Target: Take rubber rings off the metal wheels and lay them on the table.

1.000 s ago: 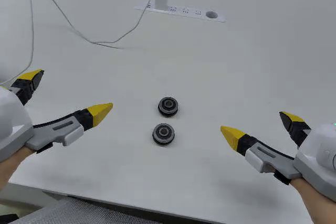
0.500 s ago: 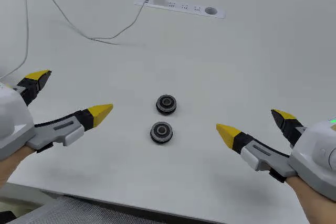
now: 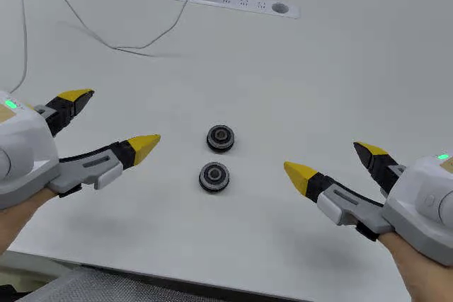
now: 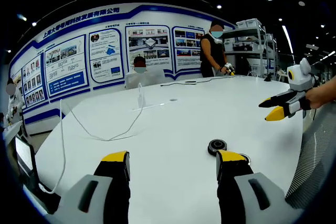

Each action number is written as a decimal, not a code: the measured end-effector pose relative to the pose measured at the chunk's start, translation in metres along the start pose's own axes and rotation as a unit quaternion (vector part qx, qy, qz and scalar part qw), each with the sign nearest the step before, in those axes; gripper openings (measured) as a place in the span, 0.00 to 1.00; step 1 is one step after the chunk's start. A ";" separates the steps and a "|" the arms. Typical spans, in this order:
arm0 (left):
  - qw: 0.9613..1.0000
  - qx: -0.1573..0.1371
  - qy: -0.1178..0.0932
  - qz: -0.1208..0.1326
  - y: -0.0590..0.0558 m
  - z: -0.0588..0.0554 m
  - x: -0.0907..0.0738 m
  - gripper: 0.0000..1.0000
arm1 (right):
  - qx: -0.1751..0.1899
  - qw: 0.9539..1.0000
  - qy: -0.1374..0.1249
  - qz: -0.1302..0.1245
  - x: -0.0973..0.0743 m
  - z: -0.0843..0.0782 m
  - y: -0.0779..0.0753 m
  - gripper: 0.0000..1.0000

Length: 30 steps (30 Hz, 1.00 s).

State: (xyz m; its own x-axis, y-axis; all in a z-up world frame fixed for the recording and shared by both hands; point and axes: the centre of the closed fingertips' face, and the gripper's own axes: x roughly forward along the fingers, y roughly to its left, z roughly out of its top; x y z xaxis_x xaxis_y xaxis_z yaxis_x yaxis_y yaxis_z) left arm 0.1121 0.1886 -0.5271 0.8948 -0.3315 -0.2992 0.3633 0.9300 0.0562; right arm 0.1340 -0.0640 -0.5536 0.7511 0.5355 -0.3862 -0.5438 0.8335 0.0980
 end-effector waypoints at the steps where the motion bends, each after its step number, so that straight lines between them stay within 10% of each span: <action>1: 1.000 0.001 -0.001 -0.007 -0.003 0.001 0.001 0.66 | 0.000 1.000 0.001 0.001 0.000 0.000 0.000 0.71; 30: 0.984 0.063 0.046 -0.159 -0.090 -0.020 0.033 0.32 | 0.019 0.999 0.023 0.020 0.003 -0.020 0.012 0.67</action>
State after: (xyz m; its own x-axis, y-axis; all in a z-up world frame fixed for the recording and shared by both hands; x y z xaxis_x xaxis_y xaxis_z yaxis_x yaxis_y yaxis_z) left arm 0.1034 0.0972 -0.5609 0.7055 -0.5816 -0.4051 0.6557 0.7525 0.0616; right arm 0.1221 -0.0555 -0.5723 0.7106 0.5629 -0.4220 -0.5584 0.8162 0.1484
